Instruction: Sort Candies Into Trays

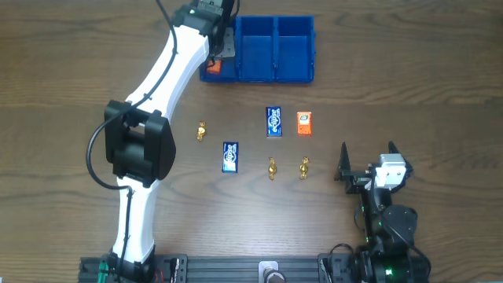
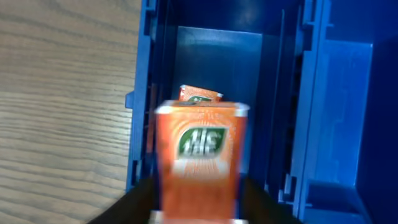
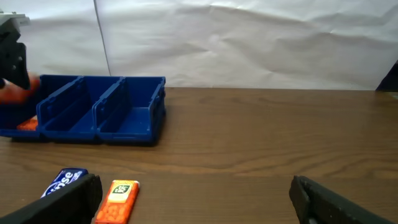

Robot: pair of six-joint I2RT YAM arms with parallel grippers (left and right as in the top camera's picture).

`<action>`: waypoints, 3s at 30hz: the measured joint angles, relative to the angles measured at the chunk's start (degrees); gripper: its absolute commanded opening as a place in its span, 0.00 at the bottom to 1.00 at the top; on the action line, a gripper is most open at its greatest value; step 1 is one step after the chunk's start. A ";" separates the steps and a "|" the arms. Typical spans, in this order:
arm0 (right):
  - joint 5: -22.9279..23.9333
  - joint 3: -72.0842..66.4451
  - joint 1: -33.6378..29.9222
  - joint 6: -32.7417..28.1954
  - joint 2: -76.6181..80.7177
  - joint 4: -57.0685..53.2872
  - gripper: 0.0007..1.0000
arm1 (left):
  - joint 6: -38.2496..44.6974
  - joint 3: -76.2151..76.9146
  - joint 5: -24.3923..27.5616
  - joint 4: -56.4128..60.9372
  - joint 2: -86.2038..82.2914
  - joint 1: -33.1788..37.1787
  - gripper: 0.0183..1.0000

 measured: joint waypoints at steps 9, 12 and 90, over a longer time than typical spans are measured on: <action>0.00 0.00 0.00 0.00 0.00 0.00 1.00 | -1.33 2.38 -0.28 -2.16 -0.13 -1.14 0.78; 0.00 0.00 0.00 0.02 0.00 0.00 1.00 | -4.07 4.68 -2.62 -5.53 -1.11 -4.87 0.73; 0.00 0.00 0.00 0.00 0.00 0.00 1.00 | -24.20 2.73 1.18 -4.96 10.10 -28.24 0.29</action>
